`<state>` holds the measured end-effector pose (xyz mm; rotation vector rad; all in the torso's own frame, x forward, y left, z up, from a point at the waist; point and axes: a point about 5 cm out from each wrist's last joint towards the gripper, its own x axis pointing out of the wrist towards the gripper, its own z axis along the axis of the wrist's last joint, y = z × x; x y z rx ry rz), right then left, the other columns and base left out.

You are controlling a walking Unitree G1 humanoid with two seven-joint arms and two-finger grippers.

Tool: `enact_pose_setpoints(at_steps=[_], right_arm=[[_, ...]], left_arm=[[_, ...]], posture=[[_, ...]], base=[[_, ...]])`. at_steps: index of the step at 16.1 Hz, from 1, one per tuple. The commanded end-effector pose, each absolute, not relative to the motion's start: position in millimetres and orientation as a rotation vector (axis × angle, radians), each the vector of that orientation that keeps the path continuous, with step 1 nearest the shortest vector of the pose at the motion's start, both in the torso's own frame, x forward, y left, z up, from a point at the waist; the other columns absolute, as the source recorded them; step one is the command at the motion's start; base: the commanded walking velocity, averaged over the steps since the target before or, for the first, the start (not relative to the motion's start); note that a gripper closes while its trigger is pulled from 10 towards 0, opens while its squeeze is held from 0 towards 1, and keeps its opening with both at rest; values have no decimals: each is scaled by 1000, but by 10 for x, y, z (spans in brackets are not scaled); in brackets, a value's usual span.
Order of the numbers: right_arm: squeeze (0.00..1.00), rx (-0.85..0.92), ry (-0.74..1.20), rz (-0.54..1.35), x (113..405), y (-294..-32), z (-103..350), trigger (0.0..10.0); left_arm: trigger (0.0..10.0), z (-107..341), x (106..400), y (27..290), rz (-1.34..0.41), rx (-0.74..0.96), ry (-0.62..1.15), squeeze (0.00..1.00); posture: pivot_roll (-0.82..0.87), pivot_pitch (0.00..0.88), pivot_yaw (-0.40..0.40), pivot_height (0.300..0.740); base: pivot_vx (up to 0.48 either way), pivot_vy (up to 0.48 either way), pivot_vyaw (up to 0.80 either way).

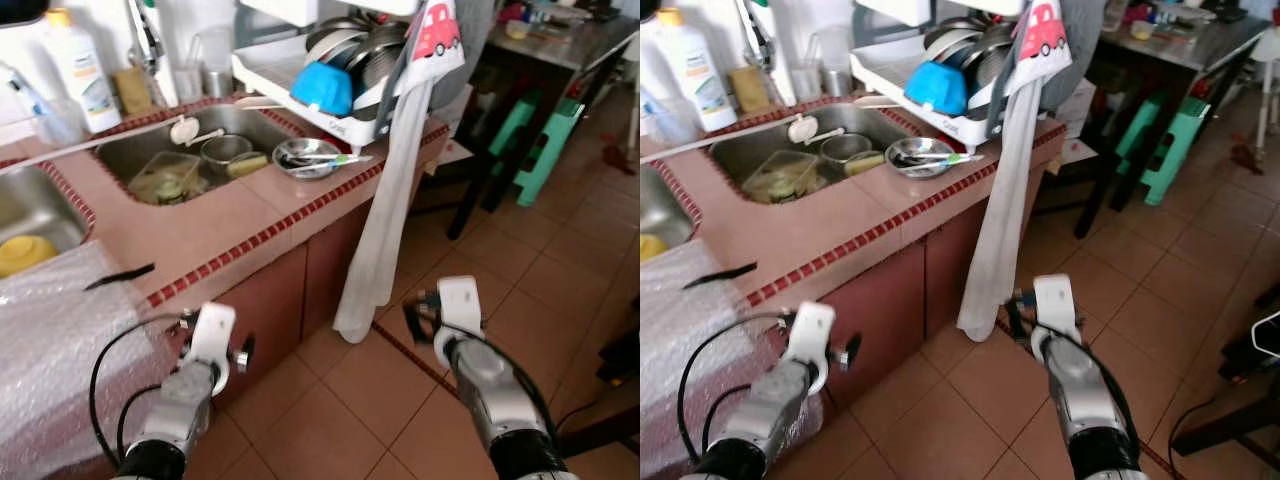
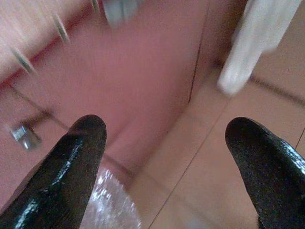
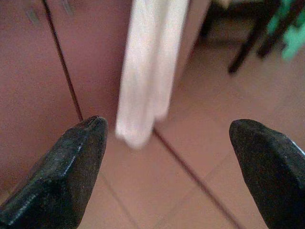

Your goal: Kitchen organization

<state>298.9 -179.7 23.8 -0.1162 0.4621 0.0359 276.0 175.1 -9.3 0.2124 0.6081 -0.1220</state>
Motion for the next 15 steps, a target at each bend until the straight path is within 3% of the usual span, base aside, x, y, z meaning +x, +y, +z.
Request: enact_pose_setpoints(at_steps=[1, 3, 7, 9, 15], right_arm=[[0, -123, 527, 14, 2916, -1870, 88, 10000], [0, -121, 644, -2, 2775, -1908, -142, 10000], [0, -172, 807, 14, 2495, -1936, -423, 10000], [0, -241, 855, 62, 2362, -1976, -520, 10000], [0, -300, 919, 72, 2122, -2102, -651, 10000]], left_arm=[[10000, -209, 2680, 1783, -123, 252, 660, 0], [10000, -331, 2592, 1797, -139, 292, 726, 0], [10000, -475, 2420, 1933, -159, 425, 817, 0], [10000, -494, 2391, 1970, -151, 407, 818, 0], [10000, -496, 2404, 1908, -189, 422, 804, 0]], posture=[[56, 0, -21, 740], [57, 0, -22, 740], [57, 0, -28, 740], [62, 0, -31, 740], [52, 0, -29, 740]], base=[[0, 0, -669], [0, 0, -625], [0, 0, 0], [0, 0, 0], [0, -391, 0]])
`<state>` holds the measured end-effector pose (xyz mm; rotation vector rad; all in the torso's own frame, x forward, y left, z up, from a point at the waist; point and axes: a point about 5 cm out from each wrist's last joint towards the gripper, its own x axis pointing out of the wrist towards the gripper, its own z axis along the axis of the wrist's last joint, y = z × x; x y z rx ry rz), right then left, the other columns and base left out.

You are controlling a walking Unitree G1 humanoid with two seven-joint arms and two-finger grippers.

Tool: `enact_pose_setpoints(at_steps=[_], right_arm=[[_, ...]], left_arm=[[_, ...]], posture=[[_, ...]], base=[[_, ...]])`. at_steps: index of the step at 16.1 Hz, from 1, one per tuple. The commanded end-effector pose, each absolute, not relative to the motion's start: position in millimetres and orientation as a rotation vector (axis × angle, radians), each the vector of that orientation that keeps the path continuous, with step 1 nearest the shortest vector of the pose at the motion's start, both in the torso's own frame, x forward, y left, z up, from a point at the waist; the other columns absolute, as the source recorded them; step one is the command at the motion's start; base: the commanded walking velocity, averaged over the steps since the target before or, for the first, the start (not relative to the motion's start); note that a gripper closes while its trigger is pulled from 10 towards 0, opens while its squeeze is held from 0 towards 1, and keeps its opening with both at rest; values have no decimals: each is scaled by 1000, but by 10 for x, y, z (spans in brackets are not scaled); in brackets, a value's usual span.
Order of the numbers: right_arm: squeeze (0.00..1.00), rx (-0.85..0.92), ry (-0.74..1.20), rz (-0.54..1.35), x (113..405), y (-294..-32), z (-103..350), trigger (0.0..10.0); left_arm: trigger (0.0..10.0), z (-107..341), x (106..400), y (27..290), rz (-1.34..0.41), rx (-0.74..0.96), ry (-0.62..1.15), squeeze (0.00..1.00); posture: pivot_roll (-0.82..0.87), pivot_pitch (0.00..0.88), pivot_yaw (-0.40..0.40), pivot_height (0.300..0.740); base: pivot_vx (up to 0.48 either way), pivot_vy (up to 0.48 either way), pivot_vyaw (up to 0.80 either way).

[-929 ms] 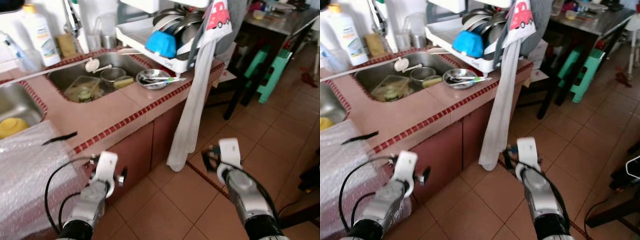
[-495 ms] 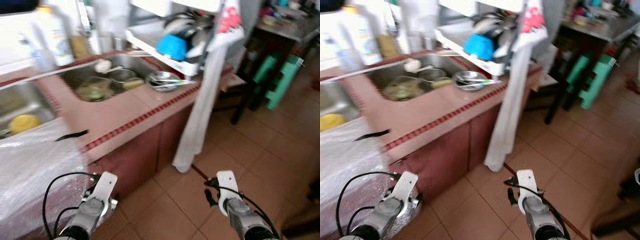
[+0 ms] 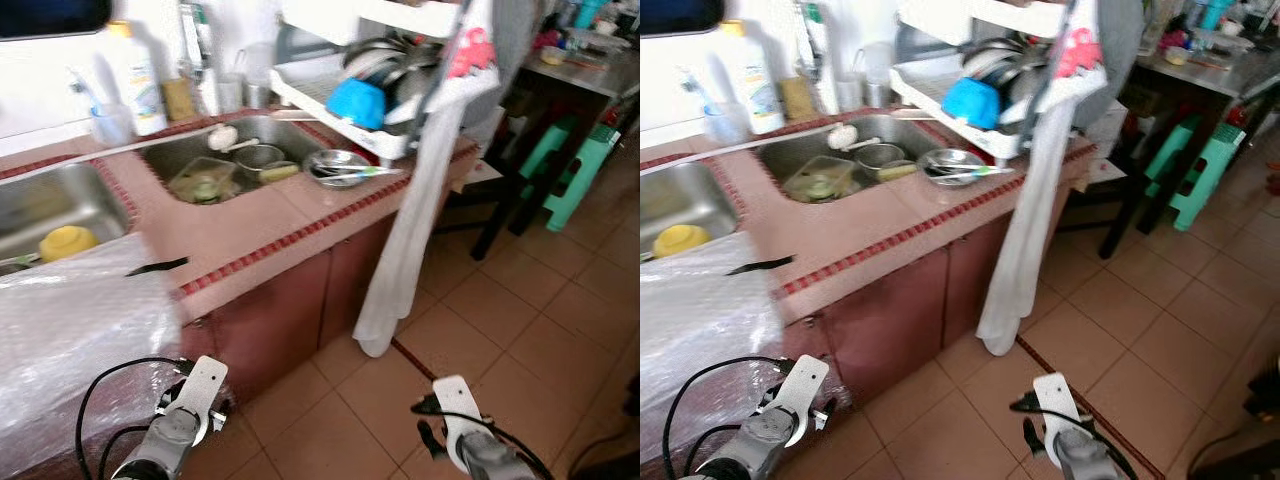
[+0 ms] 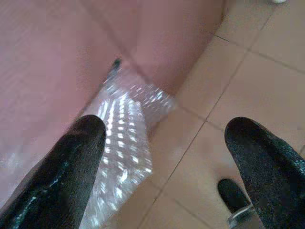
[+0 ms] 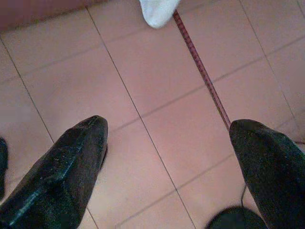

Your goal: Kitchen organization

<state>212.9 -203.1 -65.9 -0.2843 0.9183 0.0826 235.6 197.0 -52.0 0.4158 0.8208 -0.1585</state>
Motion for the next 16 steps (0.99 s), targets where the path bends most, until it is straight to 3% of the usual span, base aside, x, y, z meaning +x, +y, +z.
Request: enact_pose_setpoints(at_steps=[1, 16], right_arm=[[0, -303, 922, 74, 2109, -2105, -658, 10000], [0, -337, 943, 76, 2041, -2169, -686, 10000]], left_arm=[[10000, -496, 2406, 1904, -191, 421, 803, 0], [10000, -503, 2382, 1959, -221, 477, 804, 0]], posture=[[52, 0, -29, 740], [53, 0, -15, 740]], base=[[0, -480, 0], [0, -480, 0]])
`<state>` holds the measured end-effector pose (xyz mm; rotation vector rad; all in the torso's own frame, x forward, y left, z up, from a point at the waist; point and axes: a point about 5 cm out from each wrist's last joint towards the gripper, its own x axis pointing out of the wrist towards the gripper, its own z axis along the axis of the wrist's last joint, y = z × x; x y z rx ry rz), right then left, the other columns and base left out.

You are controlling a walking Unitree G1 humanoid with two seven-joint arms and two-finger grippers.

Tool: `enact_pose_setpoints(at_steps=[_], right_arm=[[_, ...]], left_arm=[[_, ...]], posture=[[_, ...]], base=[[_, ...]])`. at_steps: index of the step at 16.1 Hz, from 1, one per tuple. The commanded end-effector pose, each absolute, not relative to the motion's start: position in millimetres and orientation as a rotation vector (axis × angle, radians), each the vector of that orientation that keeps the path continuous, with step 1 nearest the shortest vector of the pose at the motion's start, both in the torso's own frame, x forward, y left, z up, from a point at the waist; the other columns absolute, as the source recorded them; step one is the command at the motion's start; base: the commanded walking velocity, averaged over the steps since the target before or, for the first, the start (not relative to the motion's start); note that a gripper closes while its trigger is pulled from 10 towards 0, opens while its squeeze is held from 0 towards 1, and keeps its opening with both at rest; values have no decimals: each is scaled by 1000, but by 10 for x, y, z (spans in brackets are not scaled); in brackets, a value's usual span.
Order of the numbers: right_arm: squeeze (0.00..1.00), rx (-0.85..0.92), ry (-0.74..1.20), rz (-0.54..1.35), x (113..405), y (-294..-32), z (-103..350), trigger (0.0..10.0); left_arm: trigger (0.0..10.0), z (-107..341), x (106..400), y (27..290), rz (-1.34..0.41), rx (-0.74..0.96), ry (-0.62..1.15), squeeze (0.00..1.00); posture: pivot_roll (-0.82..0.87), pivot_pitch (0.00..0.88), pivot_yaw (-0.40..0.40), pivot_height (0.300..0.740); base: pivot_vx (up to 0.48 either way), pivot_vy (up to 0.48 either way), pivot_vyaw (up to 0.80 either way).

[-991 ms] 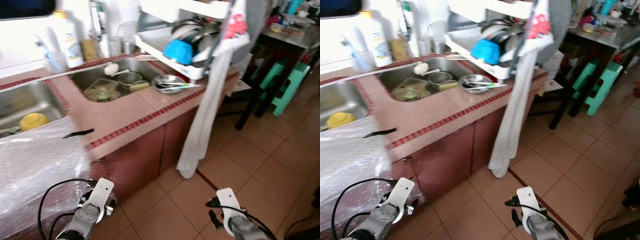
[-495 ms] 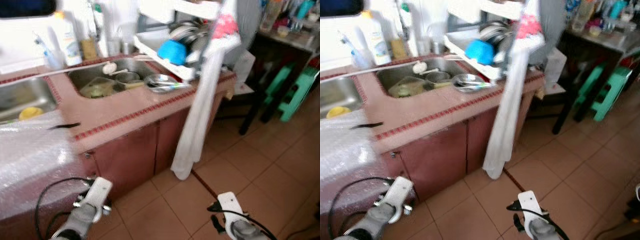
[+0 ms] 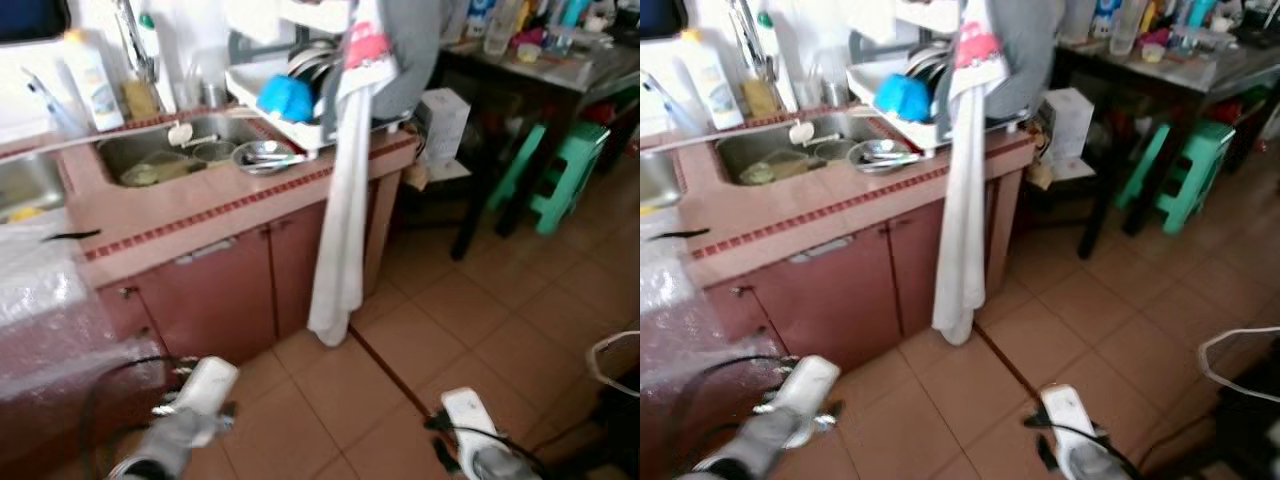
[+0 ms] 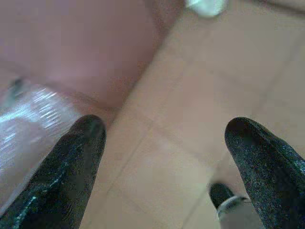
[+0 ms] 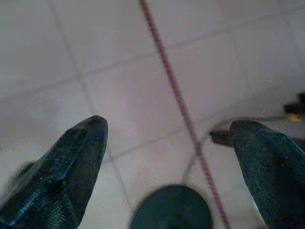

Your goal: Kitchen organization

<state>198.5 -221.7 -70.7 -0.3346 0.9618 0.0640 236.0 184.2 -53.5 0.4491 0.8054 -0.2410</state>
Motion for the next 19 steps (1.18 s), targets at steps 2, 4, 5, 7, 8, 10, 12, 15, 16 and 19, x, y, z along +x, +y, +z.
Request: enact_pose_setpoints(at_steps=[2, 4, 5, 7, 8, 10, 12, 15, 16, 19], right_arm=[[0, -340, 943, 79, 2039, -2159, -689, 10000], [0, -342, 944, 80, 2038, -2158, -690, 10000], [0, -342, 944, 80, 2038, -2158, -690, 10000], [0, -343, 945, 81, 2030, -2156, -695, 10000], [0, -346, 947, 82, 2019, -2156, -700, 10000], [0, -354, 946, 88, 2016, -2159, -701, 10000], [0, -357, 946, 91, 2011, -2158, -703, 10000], [0, -334, 954, 68, 1999, -2165, -710, 10000], [0, -322, 961, 53, 1994, -2170, -714, 10000], [0, -324, 959, 59, 2009, -2155, -709, 10000]], left_arm=[[10000, -500, 2385, 1965, -213, 472, 801, 0], [10000, -501, 2383, 1967, -207, 462, 802, 0], [10000, -501, 2383, 1967, -207, 462, 802, 0], [10000, -500, 2381, 1981, -199, 465, 800, 0], [10000, -498, 2381, 1997, -192, 468, 801, 0], [10000, -488, 2395, 1997, -188, 467, 797, 0], [10000, -488, 2397, 1988, -192, 464, 798, 0], [10000, -504, 2381, 1971, -208, 478, 809, 0], [10000, -512, 2371, 1972, -211, 483, 817, 0], [10000, -546, 2322, 1986, -217, 504, 840, 0]], posture=[[54, 0, -14, 740], [54, 0, -14, 740], [54, 0, -14, 740], [51, 0, -14, 740], [50, 0, -15, 740], [48, 0, -15, 740], [47, 0, -15, 740], [47, 0, -10, 740], [49, 0, -10, 740], [50, 0, -10, 740]], base=[[0, -240, 0], [0, 0, 0], [0, 0, 0], [0, 0, 0], [0, 0, 0], [0, 0, 0], [0, 0, 0], [0, 0, 0], [0, 0, -431], [0, 0, -763]])
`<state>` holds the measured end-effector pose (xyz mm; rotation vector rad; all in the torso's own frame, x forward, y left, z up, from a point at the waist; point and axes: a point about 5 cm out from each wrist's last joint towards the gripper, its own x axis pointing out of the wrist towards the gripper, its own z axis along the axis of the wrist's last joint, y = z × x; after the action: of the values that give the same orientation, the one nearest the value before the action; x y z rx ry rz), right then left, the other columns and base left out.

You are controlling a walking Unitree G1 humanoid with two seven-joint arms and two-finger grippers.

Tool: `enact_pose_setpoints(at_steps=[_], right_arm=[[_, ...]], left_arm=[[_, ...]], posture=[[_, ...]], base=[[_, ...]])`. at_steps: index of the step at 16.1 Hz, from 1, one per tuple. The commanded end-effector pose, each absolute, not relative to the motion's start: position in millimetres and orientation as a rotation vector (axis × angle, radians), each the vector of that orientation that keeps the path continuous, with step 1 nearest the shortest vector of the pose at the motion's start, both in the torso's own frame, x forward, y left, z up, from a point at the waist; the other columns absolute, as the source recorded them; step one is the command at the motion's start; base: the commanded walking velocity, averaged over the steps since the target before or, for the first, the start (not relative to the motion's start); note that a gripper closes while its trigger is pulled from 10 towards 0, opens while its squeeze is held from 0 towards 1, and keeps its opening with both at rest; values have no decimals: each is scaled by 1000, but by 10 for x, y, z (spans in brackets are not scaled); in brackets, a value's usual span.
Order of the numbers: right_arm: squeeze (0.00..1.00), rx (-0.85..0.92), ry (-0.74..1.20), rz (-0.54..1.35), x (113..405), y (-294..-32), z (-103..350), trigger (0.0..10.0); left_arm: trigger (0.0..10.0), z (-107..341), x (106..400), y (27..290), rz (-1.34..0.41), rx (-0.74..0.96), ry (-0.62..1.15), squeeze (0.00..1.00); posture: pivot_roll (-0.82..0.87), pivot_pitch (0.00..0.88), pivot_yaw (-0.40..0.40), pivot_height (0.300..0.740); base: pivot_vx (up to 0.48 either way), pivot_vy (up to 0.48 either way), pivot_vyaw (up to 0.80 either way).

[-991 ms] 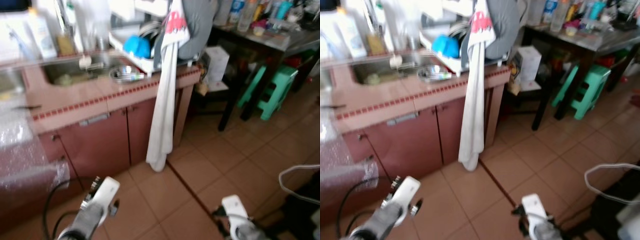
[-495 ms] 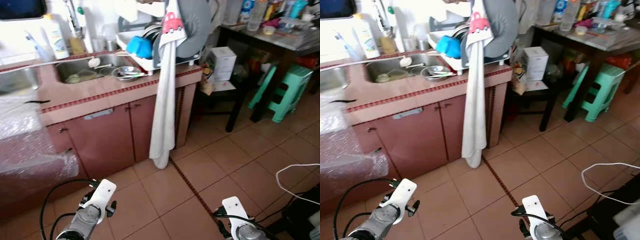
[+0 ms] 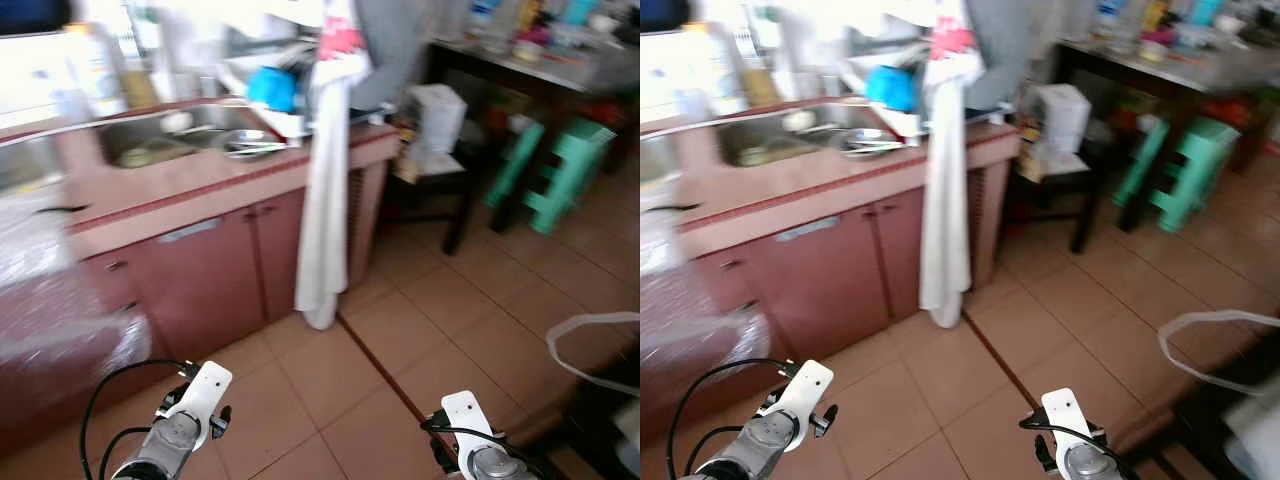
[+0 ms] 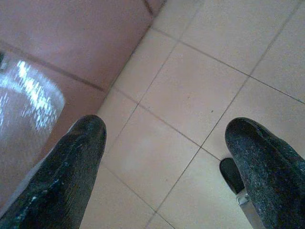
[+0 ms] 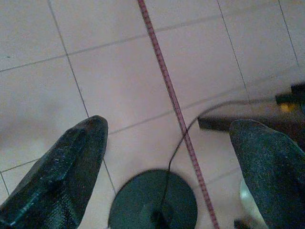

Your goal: Kitchen organization

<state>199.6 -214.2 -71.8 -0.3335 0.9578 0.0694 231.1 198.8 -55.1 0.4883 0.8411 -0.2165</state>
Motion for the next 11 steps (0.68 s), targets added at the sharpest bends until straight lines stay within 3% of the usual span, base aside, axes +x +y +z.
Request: enact_pose_setpoints(at_steps=[1, 2, 11], right_arm=[[0, -326, 958, 63, 2012, -2148, -709, 10000], [0, -328, 958, 68, 2011, -2140, -711, 10000], [0, -200, 967, -3, 2009, -2033, -737, 10000]], left_arm=[[10000, -551, 2311, 1990, -217, 505, 841, 0], [10000, -559, 2295, 2007, -200, 507, 845, 0], [10000, -622, 2195, 2076, -107, 418, 919, 0]], posture=[[50, 0, -10, 740], [49, 0, -10, 740], [37, 0, 4, 740]], base=[[0, 0, -763], [0, 0, -644], [0, 0, 0]])
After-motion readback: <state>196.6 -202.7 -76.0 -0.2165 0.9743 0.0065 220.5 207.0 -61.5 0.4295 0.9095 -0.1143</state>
